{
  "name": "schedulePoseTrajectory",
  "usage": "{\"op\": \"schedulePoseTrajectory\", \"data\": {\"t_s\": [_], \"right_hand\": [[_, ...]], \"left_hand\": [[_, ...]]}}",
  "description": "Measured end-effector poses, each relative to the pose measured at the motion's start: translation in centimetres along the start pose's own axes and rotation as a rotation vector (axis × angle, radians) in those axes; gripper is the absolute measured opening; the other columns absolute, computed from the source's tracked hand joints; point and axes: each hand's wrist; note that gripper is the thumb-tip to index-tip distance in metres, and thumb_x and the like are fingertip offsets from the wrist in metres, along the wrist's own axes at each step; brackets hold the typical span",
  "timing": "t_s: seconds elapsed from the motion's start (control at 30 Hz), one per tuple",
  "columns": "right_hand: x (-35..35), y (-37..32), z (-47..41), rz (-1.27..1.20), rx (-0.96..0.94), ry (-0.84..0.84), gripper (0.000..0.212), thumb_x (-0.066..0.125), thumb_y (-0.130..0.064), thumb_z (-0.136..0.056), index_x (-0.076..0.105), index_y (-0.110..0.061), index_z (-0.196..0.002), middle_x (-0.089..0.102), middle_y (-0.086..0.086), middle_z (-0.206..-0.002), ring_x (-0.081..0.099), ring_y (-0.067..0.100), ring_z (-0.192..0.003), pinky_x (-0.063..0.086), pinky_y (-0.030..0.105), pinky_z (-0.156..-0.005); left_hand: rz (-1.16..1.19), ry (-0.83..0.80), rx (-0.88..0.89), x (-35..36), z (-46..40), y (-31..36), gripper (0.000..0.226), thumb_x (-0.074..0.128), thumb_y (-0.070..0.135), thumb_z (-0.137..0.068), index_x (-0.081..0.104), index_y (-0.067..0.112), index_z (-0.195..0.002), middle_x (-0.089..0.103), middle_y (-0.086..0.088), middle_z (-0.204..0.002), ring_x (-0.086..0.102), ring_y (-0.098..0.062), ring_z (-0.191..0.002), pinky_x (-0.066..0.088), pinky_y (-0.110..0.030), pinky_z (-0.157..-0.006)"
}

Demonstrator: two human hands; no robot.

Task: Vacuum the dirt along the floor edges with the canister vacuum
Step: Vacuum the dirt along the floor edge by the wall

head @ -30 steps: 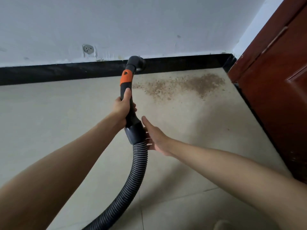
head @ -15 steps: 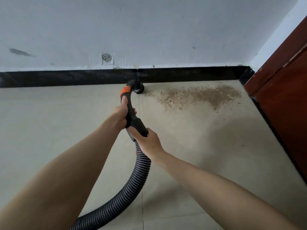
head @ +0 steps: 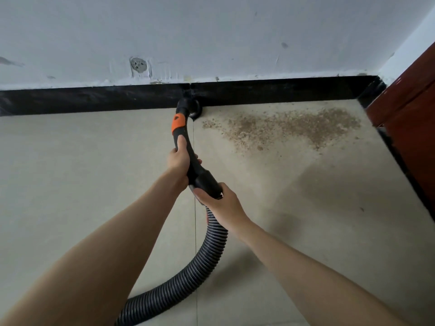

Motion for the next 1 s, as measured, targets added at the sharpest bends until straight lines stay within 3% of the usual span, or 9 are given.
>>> {"op": "schedulePoseTrajectory", "data": {"t_s": [0.07, 0.17, 0.23, 0.47, 0.57, 0.67, 0.83, 1.0], "right_hand": [[0.0, 0.5, 0.1, 0.022, -0.008, 0.008, 0.036, 0.074, -0.050, -0.080, 0.053, -0.024, -0.094, 0.064, 0.000, -0.086, 0.064, 0.019, -0.078, 0.052, 0.031, -0.069], [-0.1, 1.1, 0.7, 0.031, -0.016, 0.043, 0.033, 0.073, -0.050, -0.081, 0.052, -0.027, -0.090, 0.061, -0.007, -0.081, 0.060, 0.007, -0.071, 0.044, 0.014, -0.055], [-0.4, 1.5, 1.1, 0.015, -0.012, 0.070, 0.031, 0.072, -0.049, -0.082, 0.051, -0.027, -0.089, 0.059, -0.008, -0.080, 0.058, 0.005, -0.070, 0.040, 0.011, -0.052], [-2.9, 1.4, 1.2, -0.108, 0.044, 0.081, 0.035, 0.071, -0.048, -0.084, 0.056, -0.021, -0.102, 0.062, -0.003, -0.092, 0.062, 0.011, -0.085, 0.048, 0.025, -0.069], [-3.5, 1.4, 0.9, -0.197, 0.074, 0.084, 0.033, 0.072, -0.046, -0.084, 0.056, -0.021, -0.097, 0.066, 0.006, -0.098, 0.066, 0.023, -0.091, 0.056, 0.038, -0.079], [-3.6, 1.7, 0.8, -0.208, 0.068, 0.116, 0.029, 0.071, -0.046, -0.085, 0.054, -0.024, -0.093, 0.063, -0.001, -0.091, 0.062, 0.012, -0.081, 0.048, 0.024, -0.066], [-3.7, 1.9, 0.7, -0.218, 0.066, 0.147, 0.026, 0.070, -0.045, -0.087, 0.052, -0.027, -0.092, 0.060, -0.006, -0.087, 0.059, 0.007, -0.078, 0.042, 0.017, -0.060], [-3.3, 1.1, 0.5, -0.191, 0.036, 0.108, 0.027, 0.070, -0.042, -0.088, 0.052, -0.024, -0.098, 0.057, -0.008, -0.088, 0.055, 0.001, -0.077, 0.039, 0.007, -0.054]], "left_hand": [[-0.026, -0.005, -0.001, -0.2, 0.1, -0.3, 0.047, 0.038, 0.052, -0.098, 0.049, 0.008, -0.109, 0.056, -0.007, -0.078, 0.059, -0.017, -0.062, 0.048, -0.028, -0.053], [-0.094, -0.067, -0.001, 0.4, 0.4, -0.5, 0.049, 0.036, 0.052, -0.099, 0.049, 0.005, -0.110, 0.057, -0.008, -0.081, 0.060, -0.018, -0.065, 0.048, -0.029, -0.054], [-0.142, -0.122, 0.007, 1.3, 0.8, -0.5, 0.050, 0.034, 0.051, -0.099, 0.047, 0.004, -0.109, 0.056, -0.009, -0.081, 0.059, -0.019, -0.066, 0.048, -0.029, -0.055], [-0.224, -0.252, 0.057, 5.3, 1.5, 0.0, 0.045, 0.033, 0.048, -0.101, 0.045, 0.005, -0.109, 0.052, -0.007, -0.081, 0.053, -0.018, -0.066, 0.047, -0.027, -0.057], [-0.253, -0.282, 0.082, 6.7, 1.5, 0.0, 0.045, 0.033, 0.047, -0.101, 0.045, 0.005, -0.110, 0.051, -0.007, -0.080, 0.052, -0.017, -0.064, 0.047, -0.026, -0.057], [-0.298, -0.302, 0.108, 7.6, 1.4, 0.0, 0.045, 0.033, 0.047, -0.101, 0.046, 0.005, -0.111, 0.052, -0.006, -0.080, 0.052, -0.016, -0.063, 0.046, -0.023, -0.054], [-0.327, -0.321, 0.131, 8.2, 1.2, -0.2, 0.045, 0.034, 0.047, -0.101, 0.048, 0.005, -0.107, 0.053, -0.005, -0.079, 0.053, -0.015, -0.062, 0.046, -0.021, -0.052], [-0.218, -0.249, 0.182, 7.7, 0.8, 0.0, 0.041, 0.041, 0.046, -0.099, 0.051, 0.007, -0.092, 0.053, -0.006, -0.071, 0.051, -0.017, -0.056, 0.046, -0.027, -0.054]]}}
Point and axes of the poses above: each hand's wrist, its own z-axis away from the middle knuckle, its own x-axis out of the palm, y = z × x
